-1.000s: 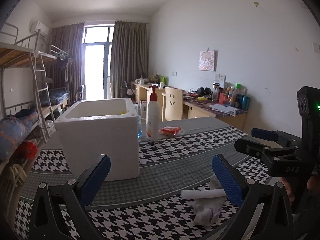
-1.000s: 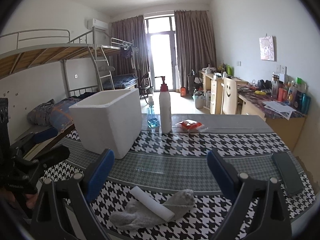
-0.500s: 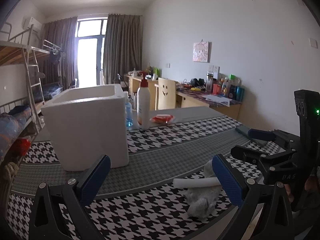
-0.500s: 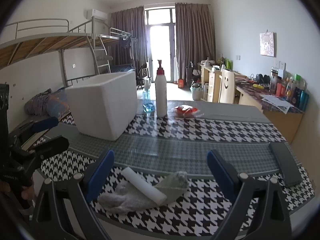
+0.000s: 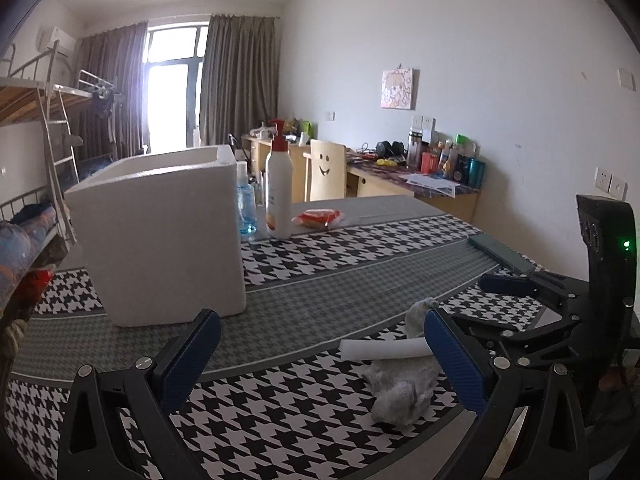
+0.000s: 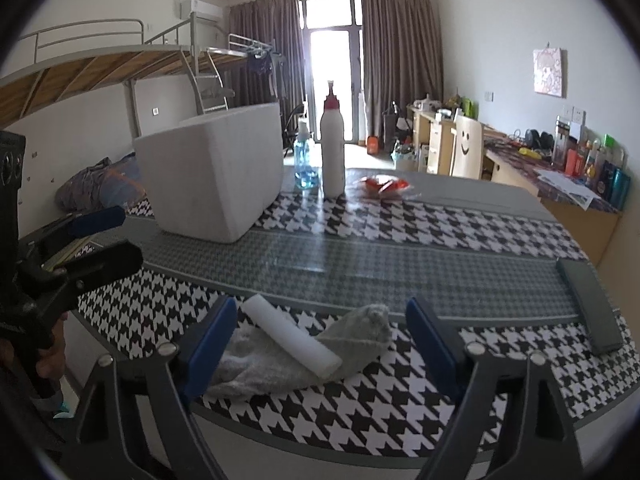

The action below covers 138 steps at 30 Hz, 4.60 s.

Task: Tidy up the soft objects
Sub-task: 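Close the right tool on the white paper roll, then grasp the grey sock with the left tool while the right tool holds the roll, then lift the sock with the left tool while the right tool carries the roll toward the foam box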

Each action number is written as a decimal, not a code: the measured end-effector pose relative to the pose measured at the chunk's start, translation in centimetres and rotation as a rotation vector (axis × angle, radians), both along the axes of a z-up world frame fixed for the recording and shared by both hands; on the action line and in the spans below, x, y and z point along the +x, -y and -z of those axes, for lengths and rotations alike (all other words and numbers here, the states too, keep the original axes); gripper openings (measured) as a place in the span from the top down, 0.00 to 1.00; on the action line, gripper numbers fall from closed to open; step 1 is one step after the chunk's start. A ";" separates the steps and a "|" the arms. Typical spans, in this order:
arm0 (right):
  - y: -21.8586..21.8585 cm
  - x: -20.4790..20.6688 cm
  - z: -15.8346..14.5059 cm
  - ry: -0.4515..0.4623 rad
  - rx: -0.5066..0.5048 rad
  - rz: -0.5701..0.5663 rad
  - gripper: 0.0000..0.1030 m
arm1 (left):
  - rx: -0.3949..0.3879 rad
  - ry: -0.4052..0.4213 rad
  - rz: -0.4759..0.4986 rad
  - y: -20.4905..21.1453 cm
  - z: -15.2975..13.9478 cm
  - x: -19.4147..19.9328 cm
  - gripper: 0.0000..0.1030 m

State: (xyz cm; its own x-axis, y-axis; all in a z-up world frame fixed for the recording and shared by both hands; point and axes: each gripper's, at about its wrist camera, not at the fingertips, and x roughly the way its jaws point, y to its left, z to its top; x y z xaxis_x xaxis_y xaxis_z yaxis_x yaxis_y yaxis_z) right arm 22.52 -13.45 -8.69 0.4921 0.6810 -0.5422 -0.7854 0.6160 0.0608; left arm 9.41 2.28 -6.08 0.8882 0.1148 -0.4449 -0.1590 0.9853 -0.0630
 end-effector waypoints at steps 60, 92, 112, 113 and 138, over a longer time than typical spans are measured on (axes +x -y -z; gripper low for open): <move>1.4 1.3 1.2 -0.137 0.010 -0.069 0.86 | -0.015 -0.175 0.117 2.2 3.6 3.7 0.01; 5.6 2.8 -0.8 -0.120 0.105 0.080 0.86 | 0.010 -0.359 0.210 5.2 6.9 7.0 0.47; 6.4 2.6 -2.3 -0.096 0.153 0.116 0.86 | -0.031 -0.300 0.195 3.9 5.4 5.8 0.83; 6.3 2.6 -2.3 -0.096 0.152 0.115 0.86 | -0.034 -0.292 0.183 3.5 5.1 5.6 0.83; 2.9 2.1 -3.1 -0.085 0.154 0.069 0.86 | -0.017 -0.155 0.063 -0.3 0.4 3.8 0.83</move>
